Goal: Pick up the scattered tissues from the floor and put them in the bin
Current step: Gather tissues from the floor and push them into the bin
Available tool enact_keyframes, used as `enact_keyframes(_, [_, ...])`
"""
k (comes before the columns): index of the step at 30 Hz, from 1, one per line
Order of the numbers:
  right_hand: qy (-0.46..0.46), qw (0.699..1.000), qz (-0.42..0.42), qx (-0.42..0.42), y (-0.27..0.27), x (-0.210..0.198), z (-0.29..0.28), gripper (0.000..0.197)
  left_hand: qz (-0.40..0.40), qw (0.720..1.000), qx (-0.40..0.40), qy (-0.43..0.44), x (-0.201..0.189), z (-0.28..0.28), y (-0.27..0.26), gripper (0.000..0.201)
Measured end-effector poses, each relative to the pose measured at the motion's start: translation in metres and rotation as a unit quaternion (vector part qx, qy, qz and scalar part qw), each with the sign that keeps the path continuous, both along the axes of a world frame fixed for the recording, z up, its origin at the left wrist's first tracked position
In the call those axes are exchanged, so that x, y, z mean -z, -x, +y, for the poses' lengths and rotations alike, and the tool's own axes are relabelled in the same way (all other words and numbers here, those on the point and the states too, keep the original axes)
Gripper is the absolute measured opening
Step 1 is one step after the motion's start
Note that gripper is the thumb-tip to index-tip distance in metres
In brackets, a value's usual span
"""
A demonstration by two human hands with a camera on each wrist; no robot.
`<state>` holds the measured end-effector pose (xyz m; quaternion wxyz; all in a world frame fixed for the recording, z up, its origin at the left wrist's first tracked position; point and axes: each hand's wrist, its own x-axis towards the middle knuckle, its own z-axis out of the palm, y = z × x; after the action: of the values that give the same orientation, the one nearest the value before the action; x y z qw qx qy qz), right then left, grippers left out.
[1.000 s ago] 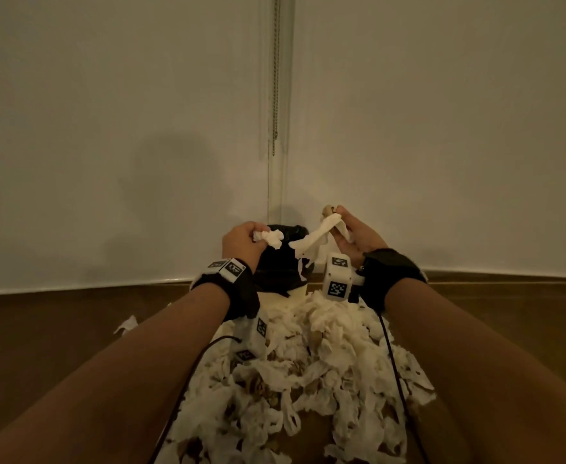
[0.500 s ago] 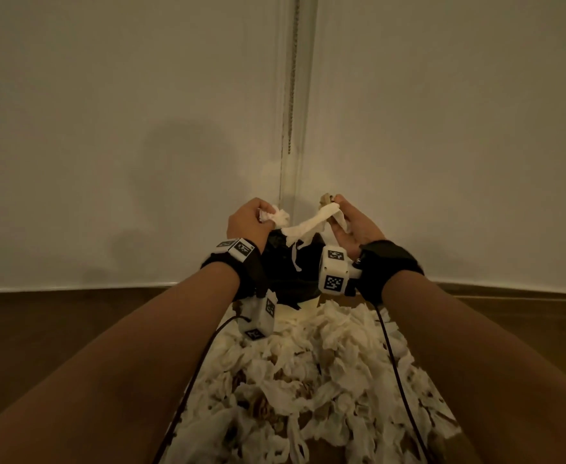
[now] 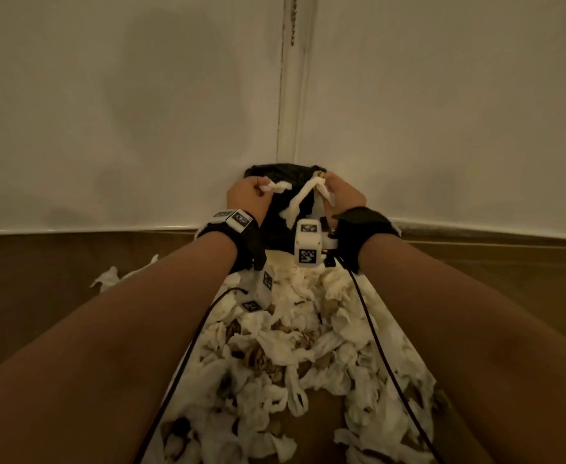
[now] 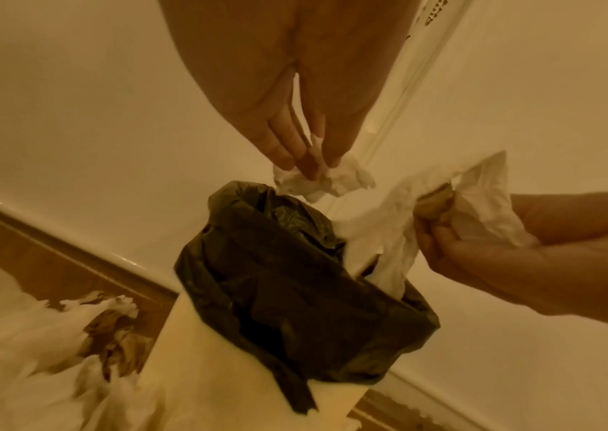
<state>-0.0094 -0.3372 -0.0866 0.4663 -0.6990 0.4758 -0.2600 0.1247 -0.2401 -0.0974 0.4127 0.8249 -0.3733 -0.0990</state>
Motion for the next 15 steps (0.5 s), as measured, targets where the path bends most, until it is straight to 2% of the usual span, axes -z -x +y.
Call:
enact_keyframes(1, [0.032, 0.999, -0.005, -0.005, -0.006, 0.000, -0.007, 0.035, -0.005, 1.000, 0.001, 0.003, -0.004, -0.004, -0.001, 0.033])
enact_keyframes(2, [0.008, 0.999, -0.040, 0.015, -0.012, -0.001, -0.010, 0.035, -0.006, 1.000, 0.007, 0.003, -0.007, -0.008, -0.001, 0.034])
enact_keyframes(3, [0.012, 0.999, -0.033, 0.005, -0.015, -0.001, -0.011, 0.033, -0.004, 1.000, 0.017, -0.007, -0.009, -0.012, -0.001, 0.036])
enact_keyframes(5, [-0.046, 0.998, -0.045, 0.014, -0.019, 0.000, -0.024, 0.034, 0.001, 0.998, 0.041, -0.044, -0.009, -0.029, 0.005, 0.039])
enact_keyframes(7, [-0.200, 0.967, -0.155, 0.038, -0.019, -0.001, -0.020, 0.045, 0.003, 0.995, 0.066, -0.076, -0.003, -0.030, 0.008, 0.040])
enact_keyframes(9, [-0.339, 0.905, -0.243, 0.087, -0.016, 0.007, -0.021, 0.053, -0.001, 0.994, 0.078, -0.081, 0.005, -0.026, 0.010, 0.044])
enact_keyframes(10, [-0.366, 0.888, -0.262, 0.099, -0.014, 0.010, -0.019, 0.055, -0.005, 0.994, 0.078, -0.075, 0.008, -0.023, 0.011, 0.045])
enact_keyframes(12, [-0.371, 0.877, -0.289, 0.095, -0.009, 0.011, -0.015, 0.055, -0.007, 0.996, 0.072, -0.052, 0.011, -0.017, 0.014, 0.044])
enact_keyframes(15, [-0.386, 0.841, -0.365, 0.098, 0.007, 0.010, -0.011, 0.047, 0.041, 0.997, 0.067, 0.013, 0.014, -0.008, 0.020, 0.039])
